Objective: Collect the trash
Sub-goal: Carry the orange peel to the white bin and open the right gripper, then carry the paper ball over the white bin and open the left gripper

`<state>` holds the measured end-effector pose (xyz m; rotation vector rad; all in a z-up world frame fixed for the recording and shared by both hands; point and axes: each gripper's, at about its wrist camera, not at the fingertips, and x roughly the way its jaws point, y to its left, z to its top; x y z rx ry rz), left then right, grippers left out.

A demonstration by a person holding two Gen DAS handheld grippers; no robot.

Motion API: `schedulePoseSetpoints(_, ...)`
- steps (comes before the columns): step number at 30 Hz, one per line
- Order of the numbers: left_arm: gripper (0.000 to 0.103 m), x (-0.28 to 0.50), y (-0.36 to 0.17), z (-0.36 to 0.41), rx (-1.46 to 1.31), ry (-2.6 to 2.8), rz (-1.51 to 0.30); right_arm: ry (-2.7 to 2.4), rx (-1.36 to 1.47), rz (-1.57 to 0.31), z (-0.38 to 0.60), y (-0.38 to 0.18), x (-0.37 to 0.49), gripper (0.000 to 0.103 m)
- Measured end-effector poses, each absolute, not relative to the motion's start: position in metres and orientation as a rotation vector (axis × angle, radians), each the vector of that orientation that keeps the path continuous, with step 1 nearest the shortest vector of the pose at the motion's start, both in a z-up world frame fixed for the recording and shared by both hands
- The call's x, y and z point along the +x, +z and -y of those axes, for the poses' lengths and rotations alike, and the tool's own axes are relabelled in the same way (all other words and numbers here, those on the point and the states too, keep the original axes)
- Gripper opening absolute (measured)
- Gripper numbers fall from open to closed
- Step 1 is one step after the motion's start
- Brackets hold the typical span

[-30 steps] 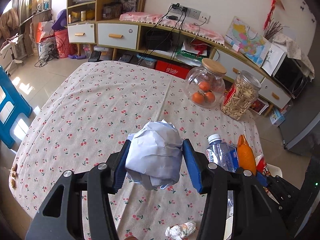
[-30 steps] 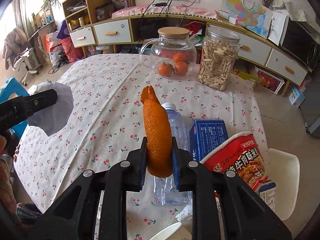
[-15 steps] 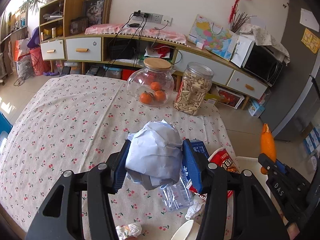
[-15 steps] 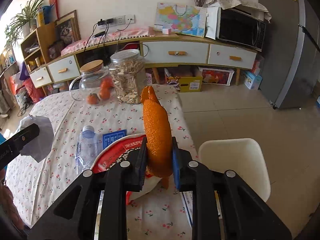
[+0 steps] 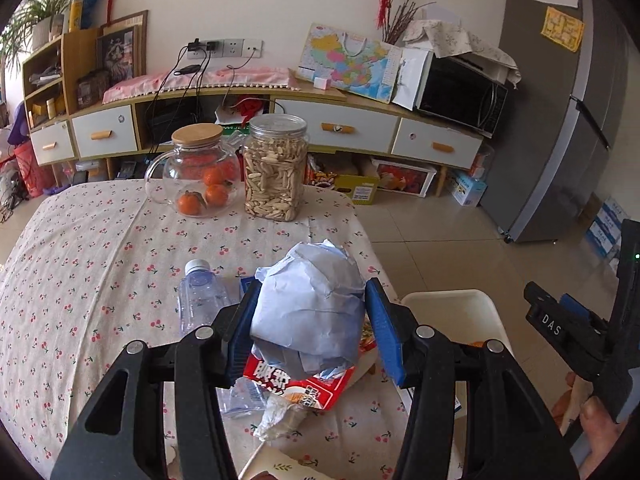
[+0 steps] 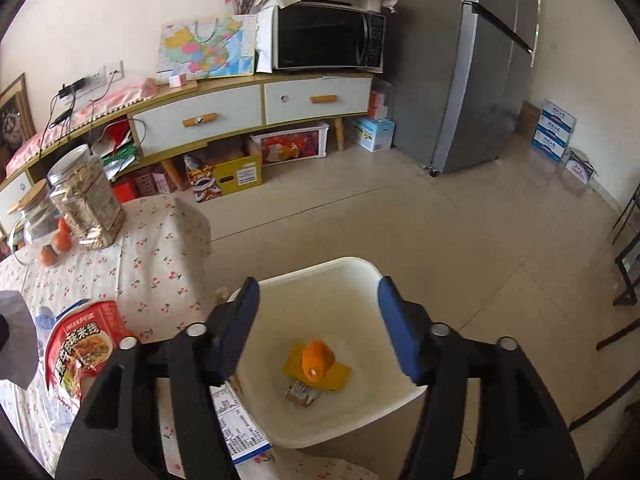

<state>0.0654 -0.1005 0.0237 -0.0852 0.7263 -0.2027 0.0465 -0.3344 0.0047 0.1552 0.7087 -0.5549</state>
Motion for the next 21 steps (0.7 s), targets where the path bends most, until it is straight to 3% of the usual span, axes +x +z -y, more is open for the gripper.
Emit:
schedulePoseSetpoints(5,0.052,0.079,0.019,0.152,-0.093,-0.289,-0.755,-0.669,0.226,-0.674,0.372,0.012,0.036,0.086)
schedulePoseSetpoints(21,0.053,0.107,-0.019,0.256,-0.084,-0.437,-0.904,-0.784,0.315,-0.627,0.422,0.021,0.013,0.092)
